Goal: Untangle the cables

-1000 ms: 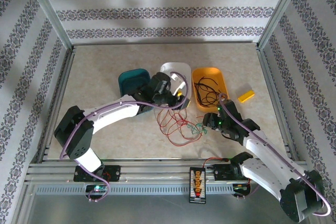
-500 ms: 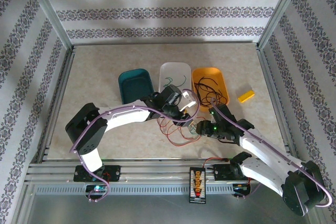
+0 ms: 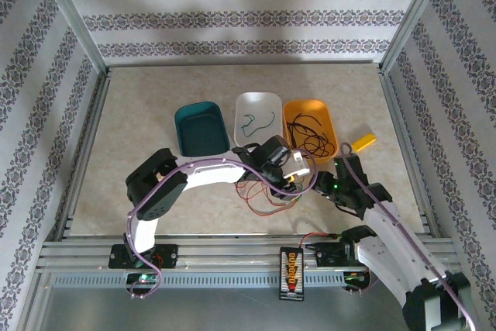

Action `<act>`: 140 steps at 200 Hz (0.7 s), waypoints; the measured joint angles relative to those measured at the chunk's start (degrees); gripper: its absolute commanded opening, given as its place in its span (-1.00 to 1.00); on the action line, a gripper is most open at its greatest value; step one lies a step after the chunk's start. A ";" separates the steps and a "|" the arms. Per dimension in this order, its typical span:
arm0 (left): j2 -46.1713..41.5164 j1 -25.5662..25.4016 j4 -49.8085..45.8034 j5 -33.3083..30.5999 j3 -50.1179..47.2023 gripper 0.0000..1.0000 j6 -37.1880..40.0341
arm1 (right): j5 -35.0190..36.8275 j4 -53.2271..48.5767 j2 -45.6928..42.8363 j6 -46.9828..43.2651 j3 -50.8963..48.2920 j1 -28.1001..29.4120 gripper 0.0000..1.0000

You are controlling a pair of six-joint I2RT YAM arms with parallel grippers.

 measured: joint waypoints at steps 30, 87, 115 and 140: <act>3.32 0.00 -0.44 -0.61 1.92 -0.41 1.01 | -1.88 -1.14 -1.84 0.26 -0.81 -1.75 0.10; 4.02 0.04 2.84 -3.04 2.12 -1.00 0.13 | -8.24 0.35 -0.07 -0.59 -0.81 -1.77 0.10; 3.72 0.28 6.58 -2.95 1.40 -1.00 -2.03 | -12.35 2.43 2.23 -1.88 -0.96 -1.25 0.10; 1.16 1.01 8.11 -2.19 -1.27 -1.00 -3.78 | -14.56 4.22 2.36 -2.45 -1.03 1.22 0.09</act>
